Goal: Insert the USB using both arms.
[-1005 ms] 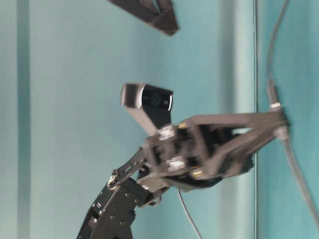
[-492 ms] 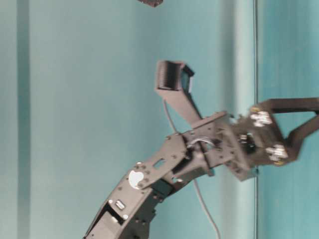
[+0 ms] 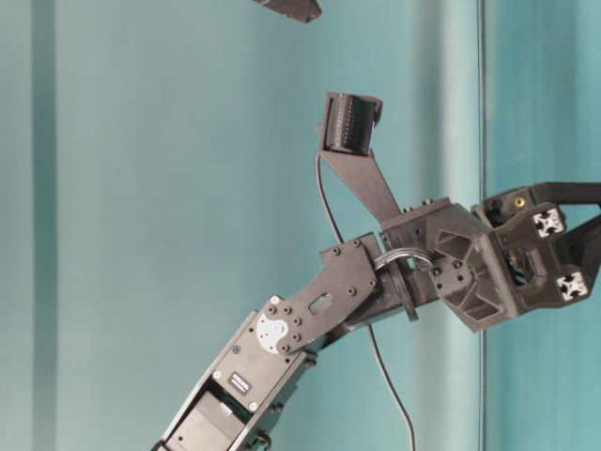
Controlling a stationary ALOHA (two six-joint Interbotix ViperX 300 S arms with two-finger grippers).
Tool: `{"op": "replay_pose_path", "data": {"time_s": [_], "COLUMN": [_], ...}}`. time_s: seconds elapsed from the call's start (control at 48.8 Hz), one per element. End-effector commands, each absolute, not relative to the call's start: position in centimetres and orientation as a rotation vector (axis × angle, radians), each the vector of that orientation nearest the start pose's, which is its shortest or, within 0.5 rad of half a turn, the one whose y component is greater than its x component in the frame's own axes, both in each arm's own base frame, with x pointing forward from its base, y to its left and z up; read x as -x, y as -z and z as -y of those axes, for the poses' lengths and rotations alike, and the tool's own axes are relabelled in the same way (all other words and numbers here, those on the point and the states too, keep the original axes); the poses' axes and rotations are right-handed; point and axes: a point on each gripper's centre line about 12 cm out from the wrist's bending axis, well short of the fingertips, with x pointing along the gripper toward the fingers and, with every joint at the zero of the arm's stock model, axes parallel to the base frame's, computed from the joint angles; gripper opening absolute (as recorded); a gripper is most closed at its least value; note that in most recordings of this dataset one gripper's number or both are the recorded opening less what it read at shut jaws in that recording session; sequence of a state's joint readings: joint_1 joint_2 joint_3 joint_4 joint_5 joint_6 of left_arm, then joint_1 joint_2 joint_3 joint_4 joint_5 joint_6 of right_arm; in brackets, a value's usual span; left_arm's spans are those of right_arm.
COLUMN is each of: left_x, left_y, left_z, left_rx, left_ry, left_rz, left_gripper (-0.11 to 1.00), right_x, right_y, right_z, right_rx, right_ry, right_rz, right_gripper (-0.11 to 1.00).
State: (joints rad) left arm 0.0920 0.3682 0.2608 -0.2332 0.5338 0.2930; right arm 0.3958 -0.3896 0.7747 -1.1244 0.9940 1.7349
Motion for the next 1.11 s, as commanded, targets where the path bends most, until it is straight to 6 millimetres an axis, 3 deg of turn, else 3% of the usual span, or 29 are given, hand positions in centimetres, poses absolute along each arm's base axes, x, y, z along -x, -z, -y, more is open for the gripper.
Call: {"op": "replay_pose_path", "data": {"time_s": [0.0,0.287,0.349,0.451,0.533,0.759,1.087], "left_x": [-46.3,-46.3,-46.1,-45.8,-45.7,-44.9,-39.4], "left_y": [-11.9,-12.0,-11.9,-12.3,-12.9,-17.5,-20.9], "left_z": [-2.5,-1.9,-1.7,-1.6,-1.5,-1.6,-1.0], "left_rx": [0.026,0.032,0.039,0.054,0.067,0.07,0.17], "left_ry": [0.073,0.082,0.086,0.086,0.079,0.055,-0.007], "left_rz": [-1.086,-1.1,-1.116,-1.138,-1.132,-0.995,-0.862], "left_gripper": [0.23,0.25,0.35,0.62,0.74,0.72,0.72], "right_x": [-27.7,-27.4,-27.2,-26.7,-26.4,-26.1,-25.9], "right_y": [-25.7,-25.8,-25.9,-26.1,-26.2,-26.1,-25.4], "right_z": [-1.9,-1.7,-1.6,-1.4,-1.3,-1.5,-2.4], "right_rx": [-0.27,-0.273,-0.276,-0.28,-0.286,-0.295,-0.291], "right_ry": [0.709,0.708,0.706,0.701,0.698,0.655,0.516], "right_rz": [-0.509,-0.505,-0.501,-0.494,-0.488,-0.486,-0.501], "right_gripper": [0.74,0.74,0.74,0.74,0.74,0.74,0.74]}}
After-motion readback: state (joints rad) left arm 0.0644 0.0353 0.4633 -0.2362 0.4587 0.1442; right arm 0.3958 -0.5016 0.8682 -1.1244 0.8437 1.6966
